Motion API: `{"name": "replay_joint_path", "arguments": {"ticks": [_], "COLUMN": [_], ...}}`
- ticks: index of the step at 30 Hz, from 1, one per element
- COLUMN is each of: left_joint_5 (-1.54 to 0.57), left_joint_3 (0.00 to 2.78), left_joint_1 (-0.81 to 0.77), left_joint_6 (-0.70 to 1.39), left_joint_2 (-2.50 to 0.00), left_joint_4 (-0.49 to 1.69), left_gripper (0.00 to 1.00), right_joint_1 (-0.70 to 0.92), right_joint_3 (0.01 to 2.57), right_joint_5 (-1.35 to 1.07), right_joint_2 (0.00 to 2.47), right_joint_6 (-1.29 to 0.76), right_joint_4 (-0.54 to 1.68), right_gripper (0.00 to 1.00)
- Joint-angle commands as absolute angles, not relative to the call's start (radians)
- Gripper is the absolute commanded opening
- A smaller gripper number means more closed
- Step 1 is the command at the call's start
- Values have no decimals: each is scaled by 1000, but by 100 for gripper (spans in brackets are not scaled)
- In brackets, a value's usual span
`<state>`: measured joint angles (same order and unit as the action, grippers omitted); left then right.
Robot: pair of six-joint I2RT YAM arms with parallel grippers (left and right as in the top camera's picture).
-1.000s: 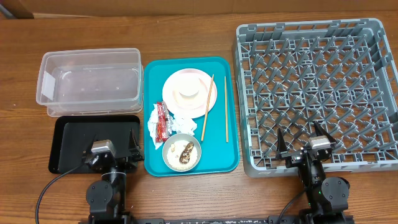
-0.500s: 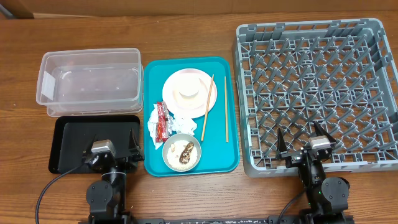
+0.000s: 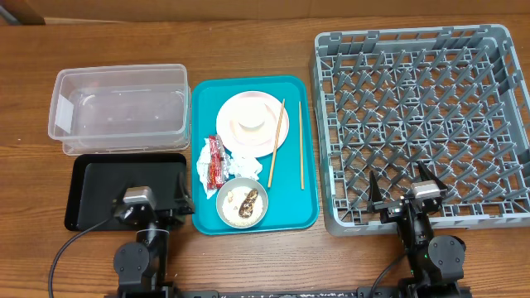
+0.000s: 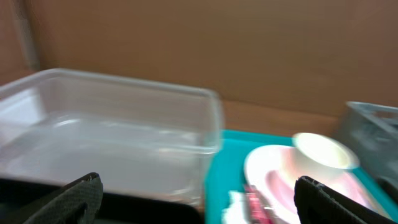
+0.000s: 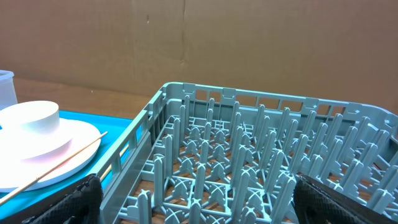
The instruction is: Sort waste into correct bins and load items into the dishwasher
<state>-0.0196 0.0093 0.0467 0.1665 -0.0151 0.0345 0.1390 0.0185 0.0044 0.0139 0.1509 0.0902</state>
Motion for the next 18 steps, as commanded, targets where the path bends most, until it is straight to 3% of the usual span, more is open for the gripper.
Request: {"name": "replay_joint_path", "arguments": {"ticks": [1,7,13,18], "left_joint_5": [-272,-454,-473,-467], "left_joint_3": [52,237,508,760], "left_joint_1": [49,49,49,49], "left_joint_6": [216,347,263,162], "left_joint_2": [-6,-9,-112,-353], "left_joint_4": [28,209,437,603], "left_gripper": [100,100,100,100], "right_joint_1": [145,145,145,145], "right_joint_3": [8,8,8,8], "right_joint_5": [5,5,5,5], "right_joint_2": [3,3,3,3], "right_joint_6": [150,150,150,150], "right_joint_4": [84,84,84,84], "right_gripper": [100,100,100,100]}}
